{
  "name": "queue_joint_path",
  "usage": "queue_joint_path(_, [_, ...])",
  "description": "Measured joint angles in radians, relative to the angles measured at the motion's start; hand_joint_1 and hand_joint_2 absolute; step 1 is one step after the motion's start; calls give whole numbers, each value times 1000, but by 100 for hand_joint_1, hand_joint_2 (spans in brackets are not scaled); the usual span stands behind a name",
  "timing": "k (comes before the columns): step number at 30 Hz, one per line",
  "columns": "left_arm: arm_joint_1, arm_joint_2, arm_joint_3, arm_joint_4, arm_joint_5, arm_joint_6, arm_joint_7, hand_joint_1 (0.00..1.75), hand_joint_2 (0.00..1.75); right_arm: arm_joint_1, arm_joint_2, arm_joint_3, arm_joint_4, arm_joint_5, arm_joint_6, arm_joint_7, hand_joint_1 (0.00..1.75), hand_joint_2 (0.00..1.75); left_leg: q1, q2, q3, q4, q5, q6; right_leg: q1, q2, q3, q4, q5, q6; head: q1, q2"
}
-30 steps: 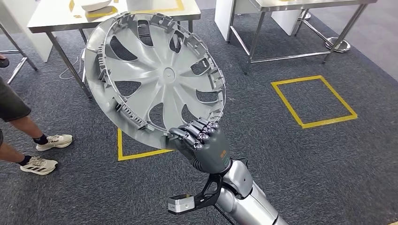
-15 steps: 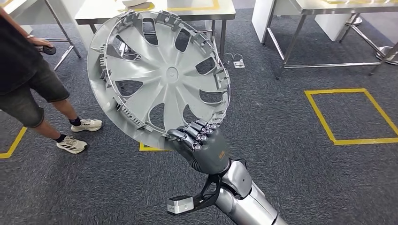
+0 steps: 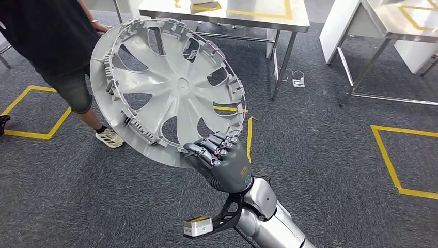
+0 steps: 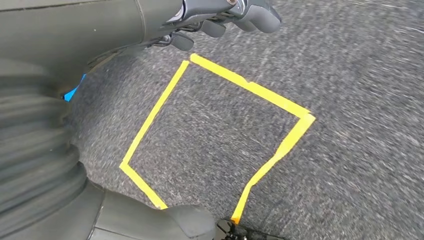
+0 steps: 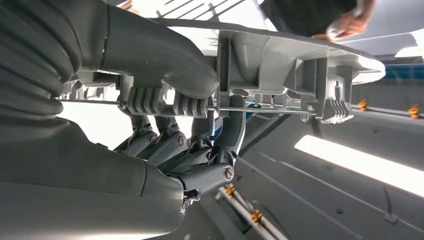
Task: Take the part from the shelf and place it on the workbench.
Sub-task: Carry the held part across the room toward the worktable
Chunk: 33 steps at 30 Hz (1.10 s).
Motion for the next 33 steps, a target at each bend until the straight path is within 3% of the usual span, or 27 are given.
queue_joint_path(1, [1, 0, 0, 0, 0, 0, 0, 0, 175, 0, 0, 0, 0, -1, 1, 0, 175, 175, 0, -15, 0, 1, 1, -1, 1, 3, 4, -14, 20, -3, 0, 0])
queue_joint_path(4, [0, -2, 0, 0, 1, 0, -2, 0, 175, -3, 0, 0, 0, -6, 7, 0, 175, 175, -2, -52, -1, 5, 3, -6, 1, 27, 87, -203, 116, -15, 1, 0])
queue_joint_path(6, [0, -3, 0, 0, 0, -1, -7, 0, 175, -8, 0, 0, 0, -18, 10, -2, 175, 175, -3, -65, -5, 5, 6, -16, 4, 39, 115, -271, 131, -21, 1, 0])
queue_joint_path(8, [3, -4, 0, 0, 0, -2, -15, 0, 175, -10, 0, 0, 0, -29, 11, -3, 175, 175, -1, -73, -8, -1, 11, -31, 7, 37, 116, -276, 132, -29, 0, 0])
queue_joint_path(9, [5, -4, 0, 0, 0, -3, -18, 0, 175, -10, 0, 0, 0, -32, 12, -2, 175, 175, -1, -67, -10, 1, 9, -37, 5, 33, 118, -280, 136, -35, 1, 0])
queue_joint_path(11, [4, -3, 0, 0, 0, -3, -22, 0, 175, -8, 0, -2, -1, -39, 11, -1, 175, 175, -3, -26, -33, 51, -25, -44, 0, 23, 123, -288, 143, -49, -5, 0])
queue_joint_path(13, [2, -3, 0, 0, 0, -3, -24, 0, 175, -4, 0, -4, -2, -43, 10, -1, 175, 175, -3, 23, -89, 176, -91, -50, 1, 12, 124, -290, 143, -56, -12, 0])
queue_joint_path(15, [0, -3, 0, 0, 0, -3, -24, 0, 175, -1, 0, -5, -3, -44, 10, -3, 175, 175, -1, 36, -132, 276, -126, -55, 2, 1, 124, -289, 142, -57, -12, 0])
queue_joint_path(16, [0, -3, 0, 0, 0, -3, -22, 0, 175, 0, 0, -6, -3, -45, 10, -4, 175, 175, -1, 37, -129, 275, -116, -56, 2, -3, 125, -289, 141, -57, -12, 0])
queue_joint_path(17, [0, -3, 0, 0, 0, -3, -20, 0, 175, -1, 0, -7, -3, -46, 10, -5, 175, 175, 0, 39, -104, 232, -88, -56, 2, -6, 126, -289, 140, -55, -12, 0])
queue_joint_path(19, [-1, -3, 0, 0, 0, -2, -17, 0, 175, -3, 0, -8, -3, -48, 10, -8, 175, 175, -2, 46, -24, 88, -32, -51, 4, -10, 129, -286, 136, -48, -13, 0])
queue_joint_path(21, [-3, -3, 0, 0, 1, -2, -15, 0, 175, -7, 0, -8, -3, -50, 11, -12, 175, 175, -6, 49, 21, 5, -13, -42, 8, -13, 127, -281, 134, -38, -15, 0])
queue_joint_path(23, [-4, -4, 0, 0, 4, -2, -15, 0, 175, -8, 0, -9, -3, -51, 12, -19, 175, 175, -8, 44, 20, 0, -12, -32, 9, -16, 125, -280, 137, -29, -16, 0])
queue_joint_path(25, [-3, -4, 0, 0, 5, -2, -15, 0, 175, -10, 0, -10, -2, -52, 12, -23, 175, 175, -6, 41, 16, -4, -5, -20, 6, -14, 121, -268, 122, -18, -16, 0])
queue_joint_path(27, [-5, -4, 0, 0, 6, -2, -16, 0, 175, -11, 0, -11, -2, -54, 11, -24, 175, 175, -2, 41, 9, -8, 3, -7, 5, -8, 91, -193, 64, -9, -13, 0])
queue_joint_path(29, [-5, -4, 0, 0, 6, -2, -17, 0, 175, -11, 0, -12, -1, -54, 11, -24, 175, 175, -2, 41, -3, -7, 9, -1, 5, -3, 38, -61, -6, -4, -11, 0])
queue_joint_path(30, [-5, -4, 0, 0, 6, -2, -17, 0, 175, -10, 0, -13, 1, -54, 10, -24, 175, 175, -2, 41, -9, -6, 13, 0, 4, -3, 21, -14, -22, -2, -10, 0])
queue_joint_path(31, [-5, -4, 0, 0, 6, -2, -17, 0, 175, -10, 0, -14, 3, -54, 10, -24, 175, 175, -2, 41, -14, -6, 17, -1, 4, -2, 22, -2, -18, -2, -10, 0])
queue_joint_path(32, [-4, -5, 0, 0, 6, -2, -18, 0, 175, -10, 0, -14, 5, -54, 10, -24, 175, 175, -2, 40, -19, -4, 22, -3, 2, -2, 42, -32, 4, -2, -10, 0])
queue_joint_path(33, [-5, -5, 0, 0, 6, -2, -19, 0, 175, -10, 0, -16, 6, -54, 10, -24, 175, 175, -1, 38, -24, -3, 26, -5, 1, -2, 81, -97, 36, -3, -10, 0])
